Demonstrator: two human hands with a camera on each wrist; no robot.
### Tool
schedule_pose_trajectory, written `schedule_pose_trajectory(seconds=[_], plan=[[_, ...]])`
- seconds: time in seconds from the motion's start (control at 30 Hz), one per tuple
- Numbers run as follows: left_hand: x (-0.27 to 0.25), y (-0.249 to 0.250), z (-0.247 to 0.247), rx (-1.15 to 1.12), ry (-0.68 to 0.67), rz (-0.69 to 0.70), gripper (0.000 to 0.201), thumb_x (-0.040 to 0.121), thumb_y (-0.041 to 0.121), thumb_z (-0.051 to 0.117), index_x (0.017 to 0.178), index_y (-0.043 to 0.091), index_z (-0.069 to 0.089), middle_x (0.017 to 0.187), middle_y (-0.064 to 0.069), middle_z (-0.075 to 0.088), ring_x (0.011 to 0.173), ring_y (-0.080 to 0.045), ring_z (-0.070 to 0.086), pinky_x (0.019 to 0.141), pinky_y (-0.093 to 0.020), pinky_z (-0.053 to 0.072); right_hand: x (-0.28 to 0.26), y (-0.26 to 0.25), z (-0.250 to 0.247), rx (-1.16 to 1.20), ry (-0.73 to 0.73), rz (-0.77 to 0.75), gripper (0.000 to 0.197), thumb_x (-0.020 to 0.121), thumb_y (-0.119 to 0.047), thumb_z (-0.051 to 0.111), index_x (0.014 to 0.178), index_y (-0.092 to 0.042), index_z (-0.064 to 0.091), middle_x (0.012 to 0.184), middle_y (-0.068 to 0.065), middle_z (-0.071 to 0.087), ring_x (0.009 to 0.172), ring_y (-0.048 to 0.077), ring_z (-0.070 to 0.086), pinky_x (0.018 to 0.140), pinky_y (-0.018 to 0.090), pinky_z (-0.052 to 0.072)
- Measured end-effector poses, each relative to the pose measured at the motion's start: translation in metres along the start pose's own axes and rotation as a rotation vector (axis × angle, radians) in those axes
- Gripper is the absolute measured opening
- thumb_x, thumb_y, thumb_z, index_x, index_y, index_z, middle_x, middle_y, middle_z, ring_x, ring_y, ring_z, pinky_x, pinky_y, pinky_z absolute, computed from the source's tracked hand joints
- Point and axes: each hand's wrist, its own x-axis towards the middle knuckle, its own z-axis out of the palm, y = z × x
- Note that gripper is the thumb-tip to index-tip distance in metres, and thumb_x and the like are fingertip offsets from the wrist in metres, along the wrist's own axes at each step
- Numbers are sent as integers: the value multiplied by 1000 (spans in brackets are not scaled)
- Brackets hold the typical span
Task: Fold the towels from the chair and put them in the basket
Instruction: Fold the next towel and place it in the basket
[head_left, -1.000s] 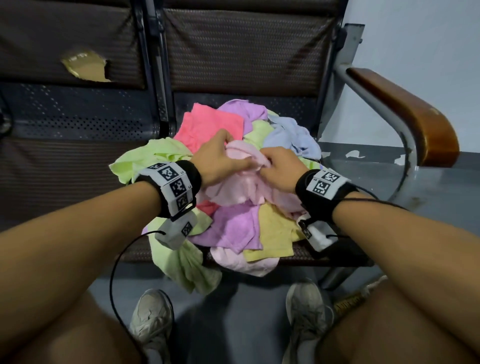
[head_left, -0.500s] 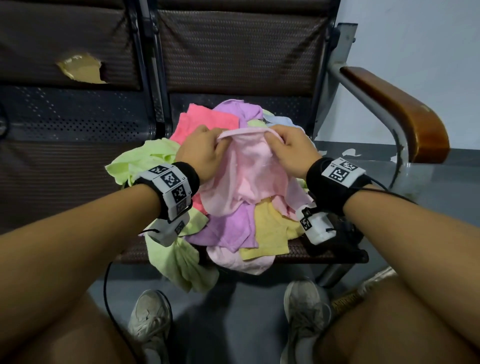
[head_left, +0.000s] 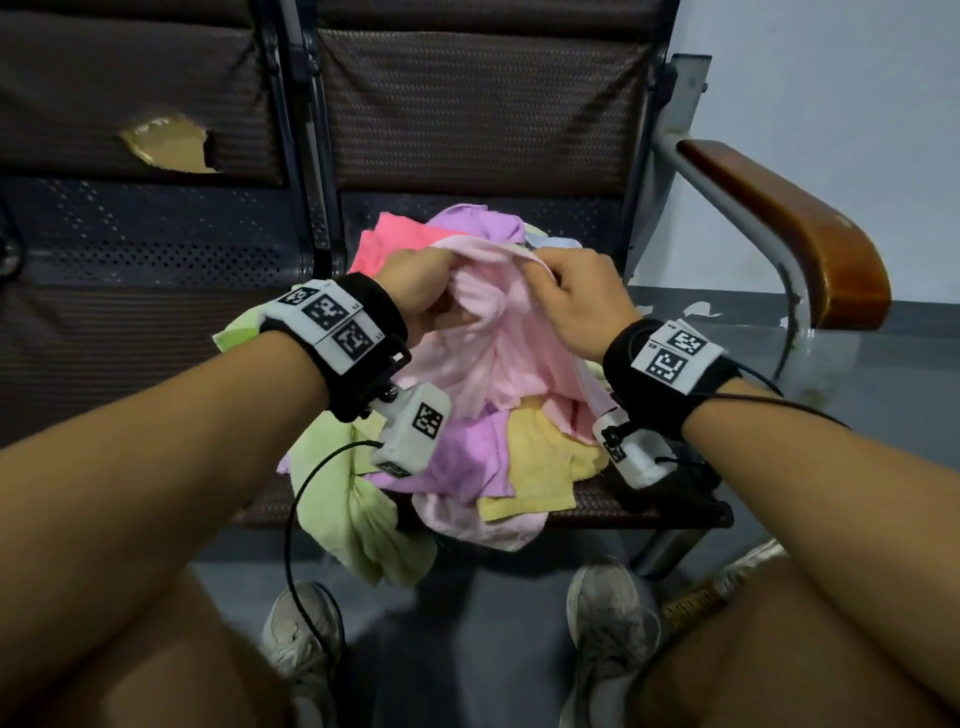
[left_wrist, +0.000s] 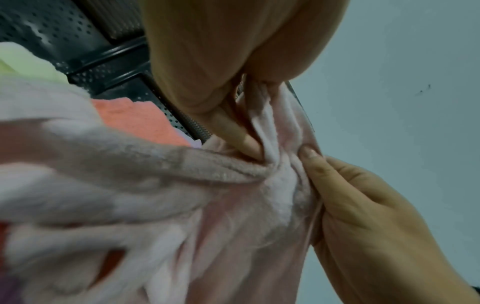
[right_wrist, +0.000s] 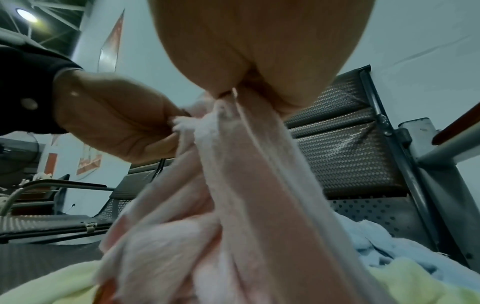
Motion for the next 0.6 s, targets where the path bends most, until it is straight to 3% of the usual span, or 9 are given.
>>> schedule_pose_trajectory(seconds=[0.07,0.13,0.17,0.23,0.3,0.37,0.4,0.5,0.6], plan=[[0,4,7,-93,45,28,27,87,-1,50,83,8,76,83,-15,63,73,-24,60,68,-34,59,-1,-5,0,10,14,-49,26,105,-20,44,98,-10,67,69,-11,55,62,9,43,68,29,34],[2,6,9,-115,123,68,31,90,-3,41,90,1,71,90,-23,66,83,-33,66,75,-37,59,-3,-10,-1,34,25,-83,29,103,-16,44,129,-13,57,85,-2,66,64,9,50,71,29,41],[4,8,10,-114,157,86,31,89,-4,39,96,-3,69,95,-28,66,88,-37,66,81,-41,58,-4,-12,-2,41,23,-102,31,101,-13,45,131,-14,53,83,1,65,59,10,50,68,30,42],[5,9,11,-124,200,118,31,87,-5,39,95,-4,70,96,-30,64,92,-40,65,93,-51,51,-4,-13,-5,-15,-12,-138,26,95,-8,44,118,-13,56,73,1,58,59,16,51,64,34,42],[4,12,11,-140,205,155,37,86,-5,43,75,7,76,84,-21,67,86,-34,65,94,-53,50,-4,-12,-8,-121,-110,-156,24,87,-4,45,97,-14,64,77,0,63,71,22,56,72,36,45],[4,14,10,-66,217,188,38,81,-2,47,62,14,77,73,-13,68,82,-30,67,89,-50,54,-4,-13,-6,-221,-238,-108,25,84,-6,48,83,-18,70,82,1,69,80,24,60,78,38,48],[2,16,11,-13,210,203,34,77,-1,49,63,12,76,70,-12,67,78,-28,65,83,-47,54,-4,-13,-4,-238,-266,-55,24,86,-11,50,81,-19,71,83,2,70,82,25,61,78,37,48],[-7,15,20,121,139,248,19,72,-5,49,72,0,68,68,-20,64,66,-28,62,68,-37,53,-3,-17,7,-83,-227,151,33,91,-34,57,60,-21,57,64,-1,60,69,21,56,60,32,38],[-12,14,21,203,147,292,19,75,-6,55,64,8,60,67,-21,65,62,-27,63,54,-27,49,1,-22,16,-2,-225,192,36,92,-46,57,62,-26,56,68,-2,62,68,16,55,61,33,40]])
